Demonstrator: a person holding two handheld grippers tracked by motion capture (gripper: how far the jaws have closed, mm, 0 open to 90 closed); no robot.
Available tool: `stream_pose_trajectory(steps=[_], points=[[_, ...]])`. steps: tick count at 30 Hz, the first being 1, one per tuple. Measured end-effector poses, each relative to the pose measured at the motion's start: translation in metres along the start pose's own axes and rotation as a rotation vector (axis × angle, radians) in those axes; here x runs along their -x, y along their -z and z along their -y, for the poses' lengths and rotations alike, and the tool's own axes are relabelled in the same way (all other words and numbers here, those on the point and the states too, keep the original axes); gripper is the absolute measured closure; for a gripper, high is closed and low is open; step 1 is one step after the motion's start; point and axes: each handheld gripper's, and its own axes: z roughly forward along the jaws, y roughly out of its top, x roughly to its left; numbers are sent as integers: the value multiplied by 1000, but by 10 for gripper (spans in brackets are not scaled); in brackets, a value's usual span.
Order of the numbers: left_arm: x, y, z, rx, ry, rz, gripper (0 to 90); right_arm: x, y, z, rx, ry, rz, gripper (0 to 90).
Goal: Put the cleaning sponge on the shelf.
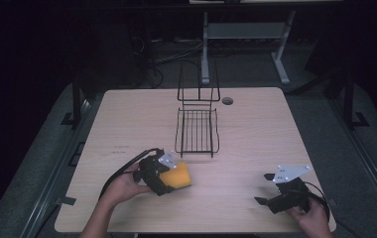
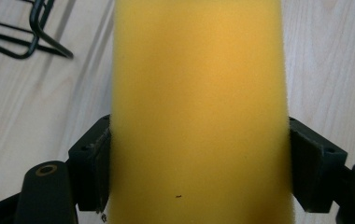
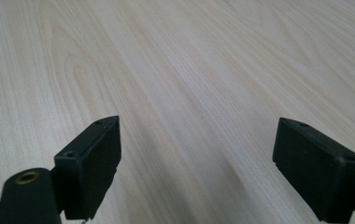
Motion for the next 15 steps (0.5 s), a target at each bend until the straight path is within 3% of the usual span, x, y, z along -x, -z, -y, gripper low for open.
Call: stream_pose_trajectory(steps=[15], points=[[-13, 10, -19, 22, -17, -1, 220, 2, -1, 2, -2, -17, -11, 150]])
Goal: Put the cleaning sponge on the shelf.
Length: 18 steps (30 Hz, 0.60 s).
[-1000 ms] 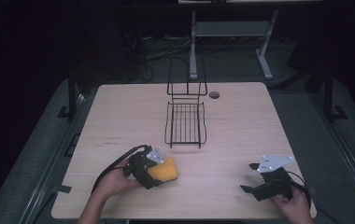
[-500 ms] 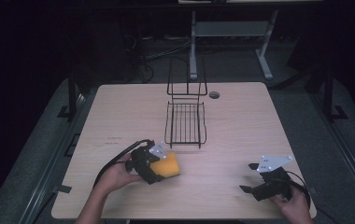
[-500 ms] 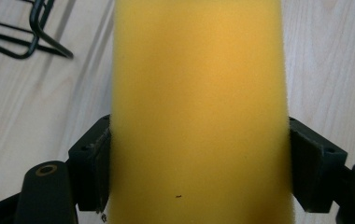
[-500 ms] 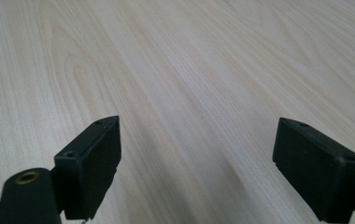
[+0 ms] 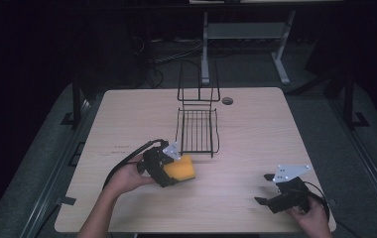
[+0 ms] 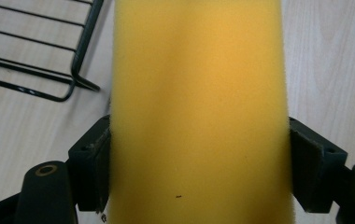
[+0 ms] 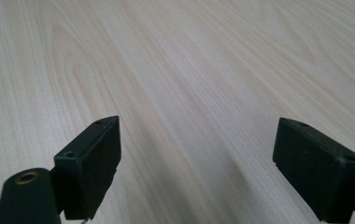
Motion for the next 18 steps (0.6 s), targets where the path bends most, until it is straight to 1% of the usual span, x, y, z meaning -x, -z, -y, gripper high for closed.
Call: stream_pose_trajectory(steps=[1, 6, 8, 10, 12, 17, 18], points=[[-3, 1, -3, -2, -6, 4, 220, 0, 0, 0, -1, -1, 0, 150], [-6, 2, -8, -2, -17, 5, 220, 0, 1, 1, 1, -2, 2, 150], [-7, 2, -9, 5, -18, 7, 219, 0, 1, 1, 5, -4, 2, 150], [-8, 3, -10, 6, -24, 4, 219, 0, 1, 2, 4, 0, 7, 149], [-9, 4, -12, 7, -26, 4, 219, 0, 1, 1, -5, 0, 4, 149], [-12, 6, -17, 10, -38, 1, 219, 0, 0, 1, -4, 1, 3, 149], [-13, 6, -19, 13, -38, 10, 219, 0, -1, 1, -4, 3, 2, 149]])
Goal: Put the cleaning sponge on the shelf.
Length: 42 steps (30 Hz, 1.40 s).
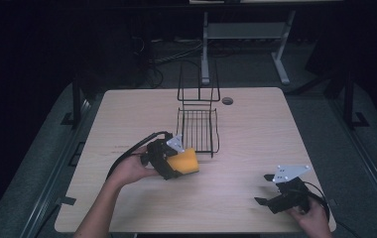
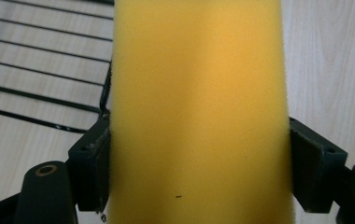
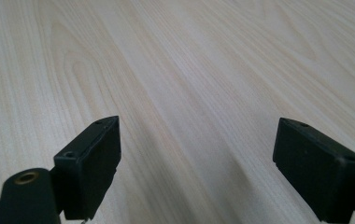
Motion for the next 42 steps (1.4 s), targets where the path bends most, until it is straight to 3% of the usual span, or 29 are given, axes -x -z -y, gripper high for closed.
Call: stream_pose_trajectory(steps=[21, 32, 42], points=[[-15, 2, -16, -6, -22, 10, 218, 3, 1, 2, 18, -22, -16, 145], [-18, 4, -20, -25, -39, 12, 218, 1, -1, 1, 7, -41, 0, 144], [-24, 4, -22, -12, -40, 19, 218, 2, -3, 0, 5, -55, 8, 144]])
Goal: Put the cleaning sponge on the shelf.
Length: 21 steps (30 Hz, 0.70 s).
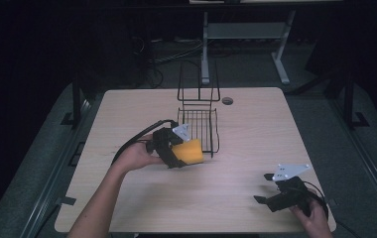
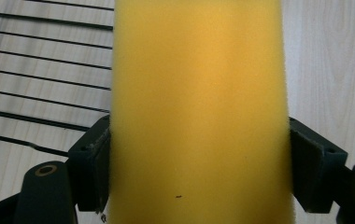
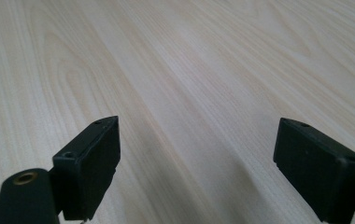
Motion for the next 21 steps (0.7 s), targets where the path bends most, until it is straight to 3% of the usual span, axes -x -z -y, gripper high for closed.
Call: stream_pose_trajectory(steps=[16, 21], points=[[-12, -6, -15, -34, -35, 12, 217, 1, 1, 2, -10, -4, 16, 145], [-16, -6, -19, -16, -40, 15, 217, 0, 1, 2, -11, 6, 13, 145]])
